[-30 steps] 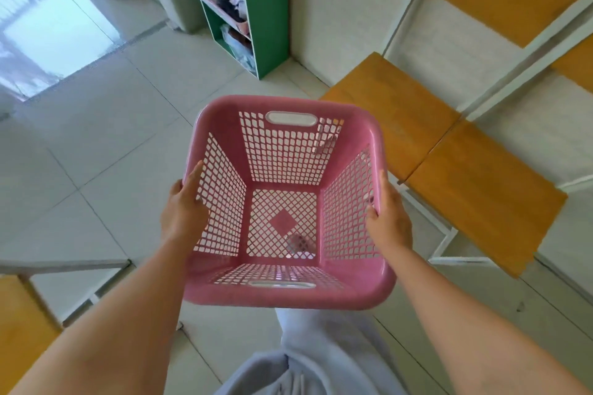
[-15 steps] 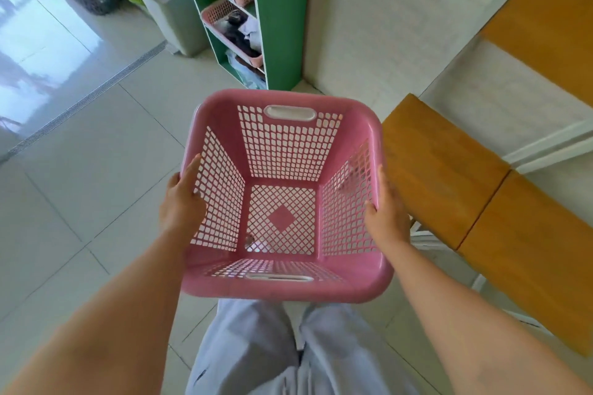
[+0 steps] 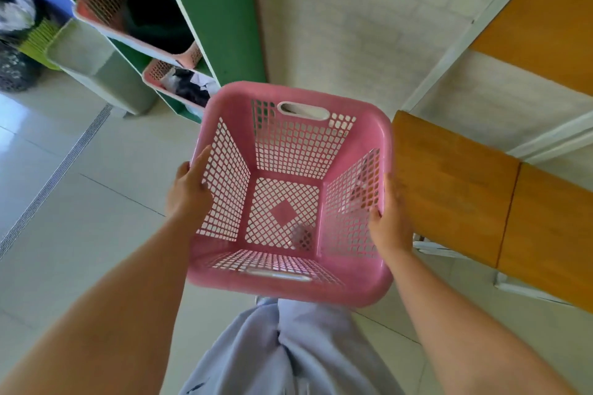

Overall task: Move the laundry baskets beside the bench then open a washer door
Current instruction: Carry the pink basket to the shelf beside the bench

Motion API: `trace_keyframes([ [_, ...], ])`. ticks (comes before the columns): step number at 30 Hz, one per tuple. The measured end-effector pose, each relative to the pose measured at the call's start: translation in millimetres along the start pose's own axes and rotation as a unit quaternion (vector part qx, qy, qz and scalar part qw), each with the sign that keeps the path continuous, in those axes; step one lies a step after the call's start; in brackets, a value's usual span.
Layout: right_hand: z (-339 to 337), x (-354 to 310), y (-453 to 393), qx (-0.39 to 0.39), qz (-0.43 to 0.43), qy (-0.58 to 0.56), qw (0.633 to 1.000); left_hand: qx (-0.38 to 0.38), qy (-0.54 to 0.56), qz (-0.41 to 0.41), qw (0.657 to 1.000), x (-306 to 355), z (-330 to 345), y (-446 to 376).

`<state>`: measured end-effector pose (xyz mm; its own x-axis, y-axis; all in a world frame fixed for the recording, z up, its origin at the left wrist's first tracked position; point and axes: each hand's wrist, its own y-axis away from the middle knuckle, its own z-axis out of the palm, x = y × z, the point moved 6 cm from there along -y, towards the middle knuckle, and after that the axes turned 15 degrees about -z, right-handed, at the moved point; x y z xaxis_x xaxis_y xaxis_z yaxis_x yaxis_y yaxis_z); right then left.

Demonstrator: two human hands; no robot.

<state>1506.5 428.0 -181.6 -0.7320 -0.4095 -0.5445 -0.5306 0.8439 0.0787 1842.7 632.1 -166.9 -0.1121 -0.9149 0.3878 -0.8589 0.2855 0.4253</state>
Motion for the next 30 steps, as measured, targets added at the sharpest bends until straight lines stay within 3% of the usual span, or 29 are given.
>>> trace_keyframes([
  [16, 75, 13, -126, 0.041, 0.14, -0.01, 0.989, -0.039, -0.117, 0.082, 0.989, 98, 60, -179],
  [30, 154, 63, -183, 0.09, 0.174, 0.007, 0.981, -0.072, -0.116, 0.14, 0.981, 127, 149, -276],
])
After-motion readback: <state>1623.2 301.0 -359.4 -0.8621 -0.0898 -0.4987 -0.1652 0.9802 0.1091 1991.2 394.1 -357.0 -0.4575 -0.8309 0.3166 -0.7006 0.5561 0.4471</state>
